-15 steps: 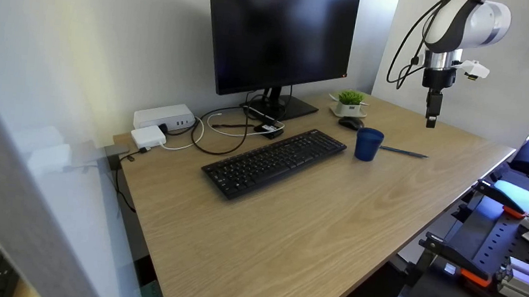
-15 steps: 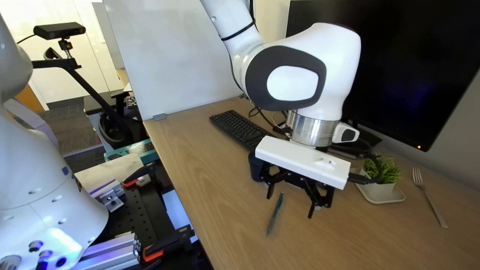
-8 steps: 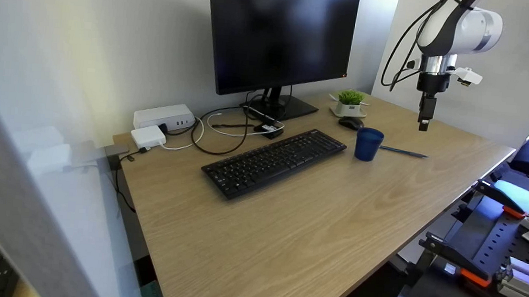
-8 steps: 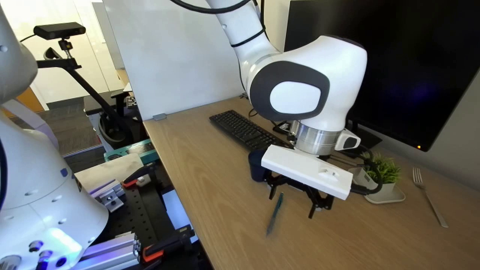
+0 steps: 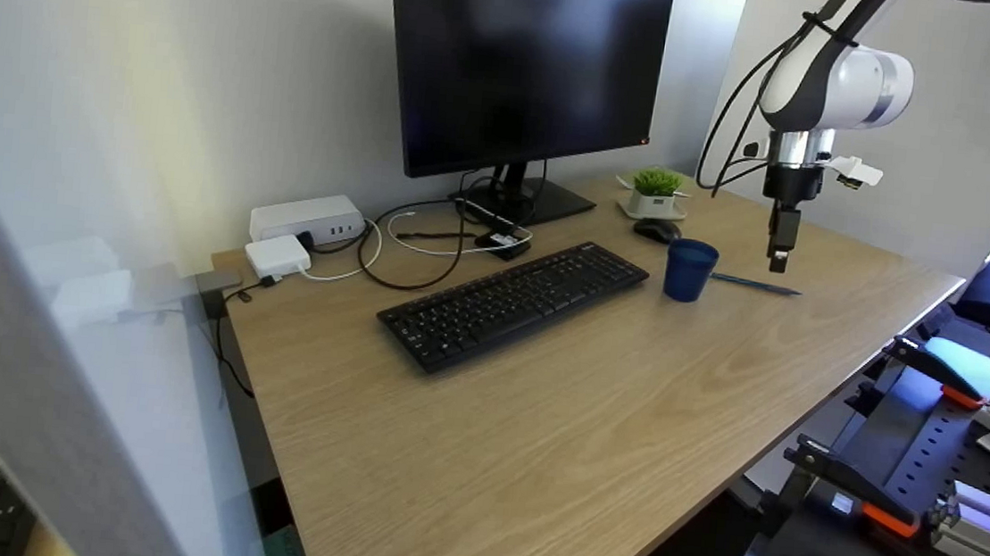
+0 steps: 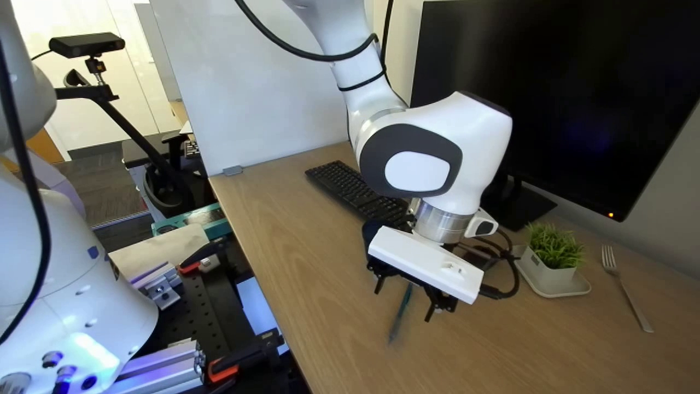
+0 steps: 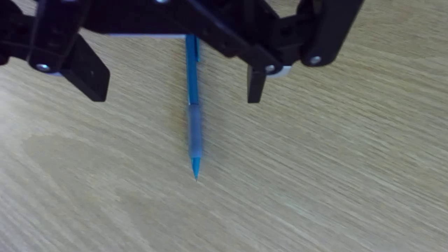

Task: Pick up the pen and put it in the cup

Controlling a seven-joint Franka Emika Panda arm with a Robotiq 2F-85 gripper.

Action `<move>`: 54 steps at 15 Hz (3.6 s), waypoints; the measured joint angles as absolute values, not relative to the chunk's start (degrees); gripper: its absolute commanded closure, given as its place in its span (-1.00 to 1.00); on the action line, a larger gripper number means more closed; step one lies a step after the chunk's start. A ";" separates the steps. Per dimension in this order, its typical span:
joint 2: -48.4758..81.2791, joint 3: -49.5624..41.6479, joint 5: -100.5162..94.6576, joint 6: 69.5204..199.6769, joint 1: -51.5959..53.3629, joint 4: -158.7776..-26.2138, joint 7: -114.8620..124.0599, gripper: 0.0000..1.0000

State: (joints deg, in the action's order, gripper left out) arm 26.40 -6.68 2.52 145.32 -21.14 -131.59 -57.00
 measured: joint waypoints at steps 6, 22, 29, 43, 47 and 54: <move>28.59 -5.54 2.69 146.04 -22.56 -131.56 -58.75 -1.00; 30.20 -5.48 1.48 149.49 -23.25 -131.64 -60.23 0.93; 29.98 -5.38 1.24 152.08 -23.25 -132.72 -60.43 0.94; 18.32 -4.26 -0.36 157.76 -19.30 -137.28 -52.12 0.94; 13.06 -6.46 -8.05 158.80 -14.92 -141.19 -43.90 0.94; 3.42 -10.82 -40.19 158.64 -6.83 -145.46 -17.87 0.94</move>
